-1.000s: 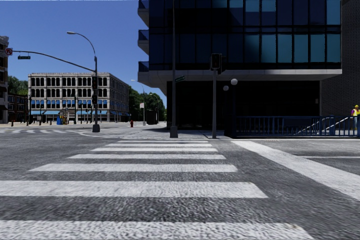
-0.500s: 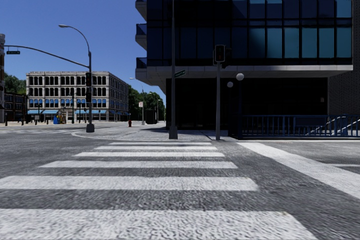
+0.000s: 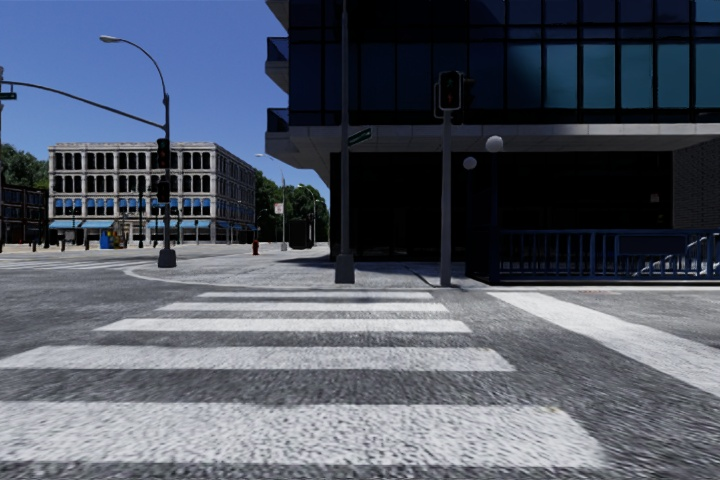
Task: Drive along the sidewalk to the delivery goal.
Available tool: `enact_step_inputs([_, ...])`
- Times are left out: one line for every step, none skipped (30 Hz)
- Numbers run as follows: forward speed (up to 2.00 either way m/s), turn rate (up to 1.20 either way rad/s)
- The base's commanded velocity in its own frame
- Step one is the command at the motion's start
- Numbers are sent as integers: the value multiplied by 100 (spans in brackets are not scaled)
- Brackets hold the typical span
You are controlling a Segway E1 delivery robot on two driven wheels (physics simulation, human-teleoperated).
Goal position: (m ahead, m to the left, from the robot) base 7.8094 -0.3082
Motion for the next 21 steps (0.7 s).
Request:
enact_step_inputs([161, 0])
enact_step_inputs([161, 0])
enact_step_inputs([161, 0])
enact_step_inputs([161, 0])
enact_step_inputs([161, 0])
enact_step_inputs([161, 0])
enact_step_inputs([161, 0])
enact_step_inputs([161, 0])
enact_step_inputs([161, 0])
enact_step_inputs([161, 0])
enact_step_inputs([161, -24])
enact_step_inputs([161, -29])
enact_step_inputs([161, -30])
enact_step_inputs([161, -13])
enact_step_inputs([161, -3])
enact_step_inputs([161, 0])
enact_step_inputs([161, 0])
enact_step_inputs([161, 0])
enact_step_inputs([161, 0])
enact_step_inputs([161, 0])
enact_step_inputs([161, 0])
